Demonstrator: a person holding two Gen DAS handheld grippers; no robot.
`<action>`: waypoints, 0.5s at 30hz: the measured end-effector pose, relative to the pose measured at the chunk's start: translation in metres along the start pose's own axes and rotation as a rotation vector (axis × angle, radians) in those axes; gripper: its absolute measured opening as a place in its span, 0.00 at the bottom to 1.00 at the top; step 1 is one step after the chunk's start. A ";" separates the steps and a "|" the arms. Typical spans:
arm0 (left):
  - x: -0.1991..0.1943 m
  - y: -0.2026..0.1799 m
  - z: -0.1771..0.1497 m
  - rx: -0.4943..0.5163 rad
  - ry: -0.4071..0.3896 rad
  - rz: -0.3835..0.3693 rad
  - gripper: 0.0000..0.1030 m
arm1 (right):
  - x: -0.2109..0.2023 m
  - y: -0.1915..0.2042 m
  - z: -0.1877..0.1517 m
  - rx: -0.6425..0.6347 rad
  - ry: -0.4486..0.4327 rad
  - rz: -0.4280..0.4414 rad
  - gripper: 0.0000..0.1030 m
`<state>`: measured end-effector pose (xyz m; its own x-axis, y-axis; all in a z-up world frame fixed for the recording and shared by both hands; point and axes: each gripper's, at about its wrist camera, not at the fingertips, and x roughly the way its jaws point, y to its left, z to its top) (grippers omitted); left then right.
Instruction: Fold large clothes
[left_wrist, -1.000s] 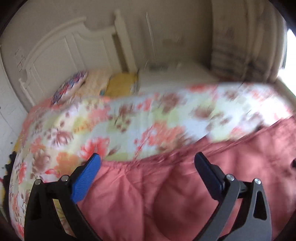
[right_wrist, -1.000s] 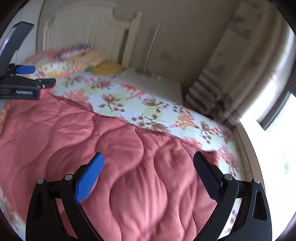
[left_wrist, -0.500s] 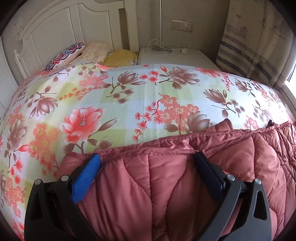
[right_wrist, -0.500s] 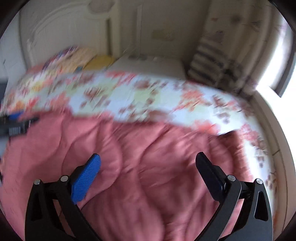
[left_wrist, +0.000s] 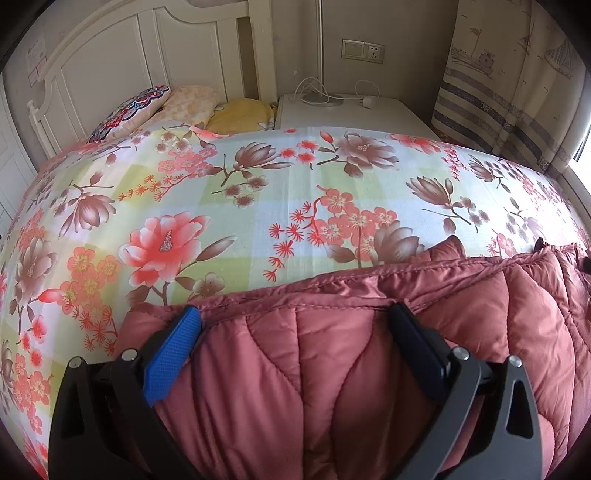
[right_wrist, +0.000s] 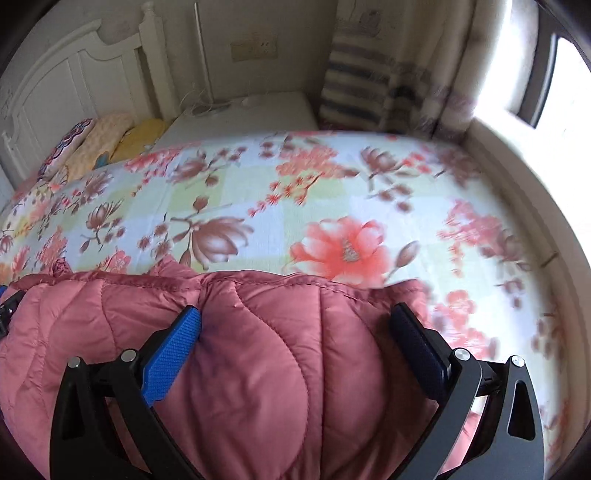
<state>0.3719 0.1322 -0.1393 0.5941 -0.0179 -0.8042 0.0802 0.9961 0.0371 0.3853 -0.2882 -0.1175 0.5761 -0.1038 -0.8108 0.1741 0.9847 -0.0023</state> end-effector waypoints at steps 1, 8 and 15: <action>0.001 0.000 0.002 0.000 0.001 -0.001 0.98 | -0.011 0.003 -0.001 -0.003 -0.028 -0.018 0.95; 0.000 0.000 0.000 0.001 0.001 0.001 0.98 | -0.092 0.060 -0.017 -0.168 -0.163 0.169 0.95; 0.000 0.000 0.001 -0.001 0.002 -0.004 0.98 | -0.041 0.096 -0.050 -0.308 0.007 0.186 0.96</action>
<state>0.3729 0.1324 -0.1389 0.5921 -0.0213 -0.8056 0.0812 0.9961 0.0334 0.3386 -0.1823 -0.1143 0.5693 0.0816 -0.8181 -0.1829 0.9827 -0.0293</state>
